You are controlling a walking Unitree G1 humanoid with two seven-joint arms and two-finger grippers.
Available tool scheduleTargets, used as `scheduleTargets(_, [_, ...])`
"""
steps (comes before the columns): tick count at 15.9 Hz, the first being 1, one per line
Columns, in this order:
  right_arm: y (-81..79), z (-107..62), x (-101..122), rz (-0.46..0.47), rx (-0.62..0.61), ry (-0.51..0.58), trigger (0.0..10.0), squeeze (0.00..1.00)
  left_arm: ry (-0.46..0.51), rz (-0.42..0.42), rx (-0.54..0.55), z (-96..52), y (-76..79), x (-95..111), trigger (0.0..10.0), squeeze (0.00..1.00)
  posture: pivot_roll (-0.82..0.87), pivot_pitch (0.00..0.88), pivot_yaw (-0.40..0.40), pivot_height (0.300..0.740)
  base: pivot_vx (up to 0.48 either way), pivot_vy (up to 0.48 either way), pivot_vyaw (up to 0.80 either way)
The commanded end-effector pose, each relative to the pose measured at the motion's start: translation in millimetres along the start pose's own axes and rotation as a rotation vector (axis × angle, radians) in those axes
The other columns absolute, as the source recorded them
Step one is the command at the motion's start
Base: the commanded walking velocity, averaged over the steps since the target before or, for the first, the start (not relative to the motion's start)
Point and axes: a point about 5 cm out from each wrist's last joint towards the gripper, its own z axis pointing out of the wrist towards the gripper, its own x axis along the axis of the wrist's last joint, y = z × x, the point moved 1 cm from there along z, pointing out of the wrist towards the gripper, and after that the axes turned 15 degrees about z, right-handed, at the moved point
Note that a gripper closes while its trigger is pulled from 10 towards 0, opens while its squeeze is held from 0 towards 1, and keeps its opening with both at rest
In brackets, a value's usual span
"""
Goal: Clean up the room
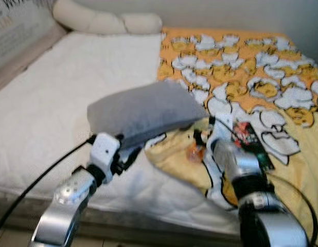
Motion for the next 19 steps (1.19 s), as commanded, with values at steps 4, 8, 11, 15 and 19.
scheduleTargets(4, [0.1,8.8,-8.9,-0.04,-0.07,-0.121,10.0,0.0,0.022,0.04,-0.157,-7.2,3.2,10.1,10.0,0.0,0.04,0.0,-0.018,0.74,0.0,0.0,0.0])
scheduleTargets(8, [11.6,9.1,-25.5,-0.018,-0.143,-0.202,10.0,0.0,0.025,0.052,-0.24,-8.7,9.8,13.9,10.0,0.0,0.04,0.0,-0.023,0.74,0.0,0.0,0.0])
scheduleTargets(11, [13.7,9.5,-32.9,0.056,-0.141,-0.22,2.5,0.0,0.002,0.054,-0.309,-12.7,16.3,11.8,10.0,0.0,0.05,0.0,-0.022,0.74,0.0,0.0,0.0])
scheduleTargets(15, [13.5,9.3,-37.5,0.104,-0.141,-0.239,0.0,0.0,-0.023,0.048,-0.387,-16.2,20.0,9.2,10.0,0.0,0.05,0.0,-0.02,0.74,0.0,0.0,0.0])
scheduleTargets(19, [17.0,9.4,-35.7,0.15,-0.152,-0.235,0.0,0.0,-0.025,0.057,-0.39,-13.4,18.5,8.6,10.0,0.0,0.03,0.0,-0.016,0.74,0.0,0.0,0.0])
